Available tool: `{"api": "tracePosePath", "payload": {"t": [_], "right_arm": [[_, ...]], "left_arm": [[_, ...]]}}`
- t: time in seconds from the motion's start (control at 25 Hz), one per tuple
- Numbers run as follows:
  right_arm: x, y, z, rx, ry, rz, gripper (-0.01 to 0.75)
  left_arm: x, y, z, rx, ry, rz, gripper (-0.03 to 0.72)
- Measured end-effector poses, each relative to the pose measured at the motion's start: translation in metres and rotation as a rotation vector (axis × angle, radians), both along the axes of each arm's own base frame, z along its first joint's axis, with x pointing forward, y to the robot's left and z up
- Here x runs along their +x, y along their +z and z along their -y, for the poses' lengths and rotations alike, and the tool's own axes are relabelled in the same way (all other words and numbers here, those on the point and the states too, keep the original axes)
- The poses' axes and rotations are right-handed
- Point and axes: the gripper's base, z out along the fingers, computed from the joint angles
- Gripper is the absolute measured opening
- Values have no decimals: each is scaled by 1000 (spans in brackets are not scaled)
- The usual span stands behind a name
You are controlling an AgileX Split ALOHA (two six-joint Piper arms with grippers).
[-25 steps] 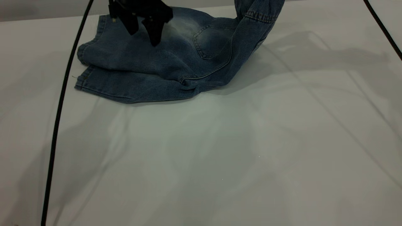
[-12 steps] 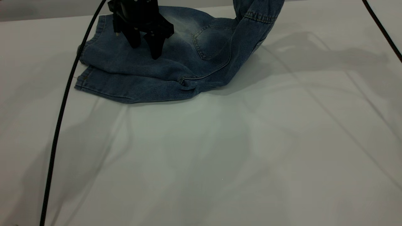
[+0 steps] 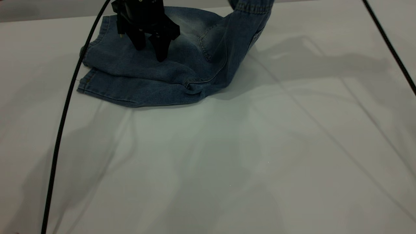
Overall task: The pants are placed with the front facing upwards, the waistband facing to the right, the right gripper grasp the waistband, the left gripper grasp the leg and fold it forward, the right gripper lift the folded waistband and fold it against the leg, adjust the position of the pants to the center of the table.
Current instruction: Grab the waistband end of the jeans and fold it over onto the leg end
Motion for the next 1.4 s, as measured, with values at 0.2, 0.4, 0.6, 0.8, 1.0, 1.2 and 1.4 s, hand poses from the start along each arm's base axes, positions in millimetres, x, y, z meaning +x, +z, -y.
{"api": "tracePosePath", "payload": {"t": [0.2, 0.4, 0.6, 0.8, 1.0, 1.2, 1.4], "right_arm": [[-8, 0, -24, 7, 44, -7, 112], [-13, 5, -45, 10, 69, -2, 112], [-8, 26, -53, 34, 77, 18, 112], [-11, 37, -70, 45, 107, 49, 112], [-14, 36, -78, 38, 120, 52, 112], [-14, 36, -78, 40, 117, 50, 112], [-14, 36, -78, 40, 117, 50, 112]], "left_arm": [[0, 0, 0, 0, 0, -1, 514], [0, 0, 0, 0, 1, -3, 514], [0, 0, 0, -1, 2, -4, 514], [0, 0, 0, -1, 4, -4, 514], [0, 0, 0, 0, 2, -4, 514], [0, 0, 0, 0, 2, -3, 514], [0, 1, -1, 19, -5, 6, 514]]}}
